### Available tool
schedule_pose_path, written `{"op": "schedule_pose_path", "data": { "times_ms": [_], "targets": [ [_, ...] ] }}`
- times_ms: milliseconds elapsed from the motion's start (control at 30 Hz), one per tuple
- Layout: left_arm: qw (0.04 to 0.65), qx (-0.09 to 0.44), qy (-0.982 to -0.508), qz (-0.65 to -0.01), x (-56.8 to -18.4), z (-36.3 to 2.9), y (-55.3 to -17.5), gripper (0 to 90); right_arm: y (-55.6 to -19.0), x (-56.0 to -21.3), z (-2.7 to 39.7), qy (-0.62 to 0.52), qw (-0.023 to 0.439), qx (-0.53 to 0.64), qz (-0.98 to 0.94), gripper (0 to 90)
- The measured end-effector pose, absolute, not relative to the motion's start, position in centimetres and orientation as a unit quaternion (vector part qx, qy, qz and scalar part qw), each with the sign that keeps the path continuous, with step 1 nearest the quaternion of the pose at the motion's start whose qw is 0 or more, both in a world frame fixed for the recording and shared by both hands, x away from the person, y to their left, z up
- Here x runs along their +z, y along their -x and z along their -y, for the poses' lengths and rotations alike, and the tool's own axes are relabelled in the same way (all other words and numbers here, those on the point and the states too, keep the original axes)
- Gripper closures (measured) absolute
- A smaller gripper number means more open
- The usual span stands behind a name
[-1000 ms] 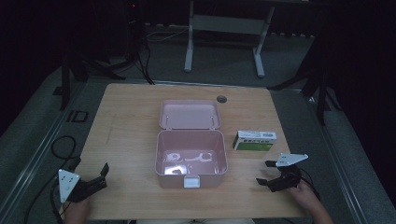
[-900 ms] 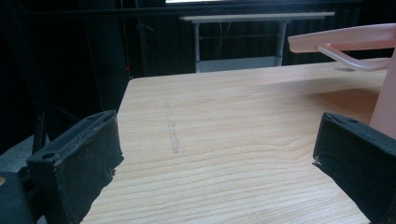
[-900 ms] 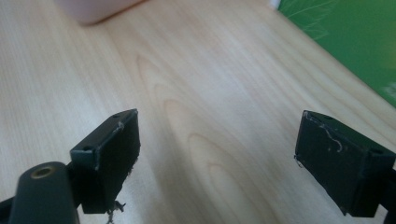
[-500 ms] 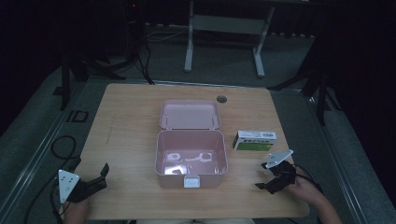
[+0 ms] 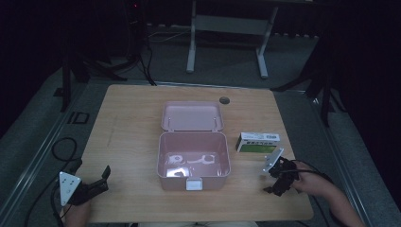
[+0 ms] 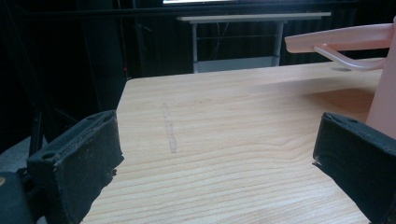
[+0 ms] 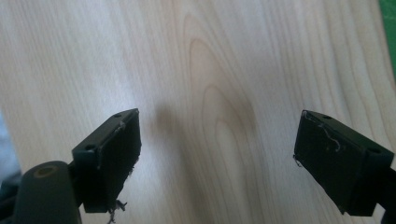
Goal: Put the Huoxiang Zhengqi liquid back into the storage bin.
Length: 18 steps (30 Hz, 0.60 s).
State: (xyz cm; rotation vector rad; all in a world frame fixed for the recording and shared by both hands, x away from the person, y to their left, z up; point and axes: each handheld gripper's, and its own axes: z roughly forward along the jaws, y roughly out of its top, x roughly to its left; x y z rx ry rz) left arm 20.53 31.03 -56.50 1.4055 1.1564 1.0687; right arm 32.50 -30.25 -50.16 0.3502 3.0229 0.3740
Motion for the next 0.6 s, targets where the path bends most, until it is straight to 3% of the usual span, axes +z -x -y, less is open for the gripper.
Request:
{"op": "schedule_pose_path", "data": {
  "times_ms": [600],
  "targets": [
    [0.493, 0.44, -0.58, -0.476, -56.5, -31.0, -20.5, 1.1, -32.9, -48.8, 27.2, -0.057, -0.014, -0.002, -0.998, 17.3]
  ]
}}
